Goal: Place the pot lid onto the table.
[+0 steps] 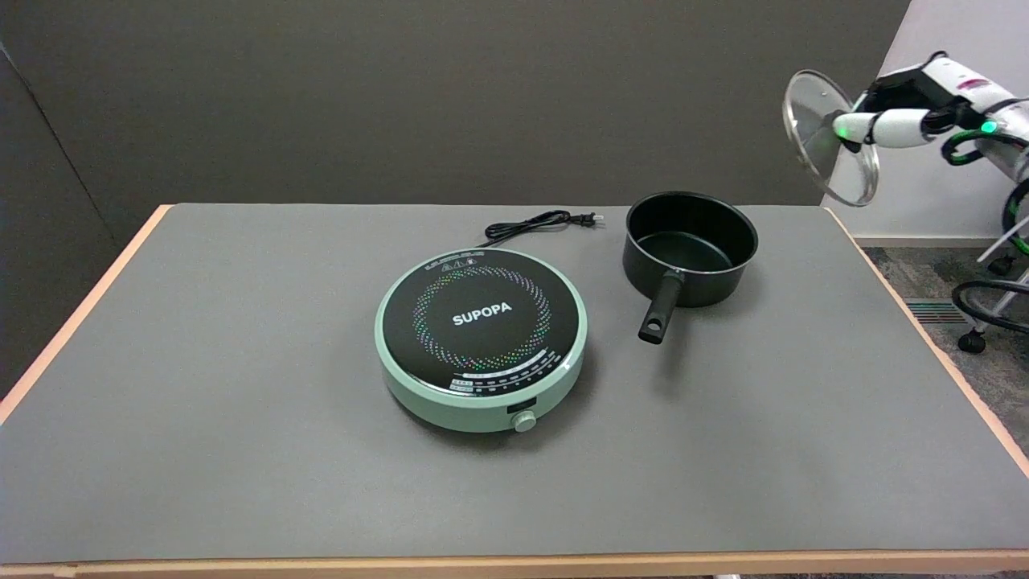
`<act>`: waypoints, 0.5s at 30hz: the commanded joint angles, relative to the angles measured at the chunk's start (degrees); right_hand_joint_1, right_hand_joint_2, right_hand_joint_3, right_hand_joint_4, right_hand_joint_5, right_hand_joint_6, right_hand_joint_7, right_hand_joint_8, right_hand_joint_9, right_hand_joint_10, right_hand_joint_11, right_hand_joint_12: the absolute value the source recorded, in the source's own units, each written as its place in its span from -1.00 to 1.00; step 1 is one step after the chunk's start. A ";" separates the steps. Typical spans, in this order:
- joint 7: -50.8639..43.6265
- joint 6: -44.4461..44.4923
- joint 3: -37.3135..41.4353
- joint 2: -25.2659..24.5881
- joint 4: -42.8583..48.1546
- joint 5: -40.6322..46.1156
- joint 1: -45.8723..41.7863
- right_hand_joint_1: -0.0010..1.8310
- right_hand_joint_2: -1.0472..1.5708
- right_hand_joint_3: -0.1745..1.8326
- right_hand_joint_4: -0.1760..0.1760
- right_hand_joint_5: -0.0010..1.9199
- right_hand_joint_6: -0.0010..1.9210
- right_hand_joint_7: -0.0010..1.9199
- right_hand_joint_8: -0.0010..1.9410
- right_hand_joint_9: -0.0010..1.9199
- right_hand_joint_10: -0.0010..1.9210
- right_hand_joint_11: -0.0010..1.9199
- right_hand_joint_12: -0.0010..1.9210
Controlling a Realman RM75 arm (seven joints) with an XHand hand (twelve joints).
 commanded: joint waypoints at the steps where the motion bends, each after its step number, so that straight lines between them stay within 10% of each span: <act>1: 0.11 -8.04 25.88 -2.71 2.47 12.19 -29.87 0.34 0.58 -0.54 -0.58 -0.23 0.37 0.08 0.09 -0.02 0.25 -0.25 0.53; 15: 0.11 -17.27 38.96 -13.33 -5.81 20.78 -49.79 0.34 0.57 -0.51 -0.62 -0.21 0.33 0.08 0.12 -0.02 0.29 -0.26 0.58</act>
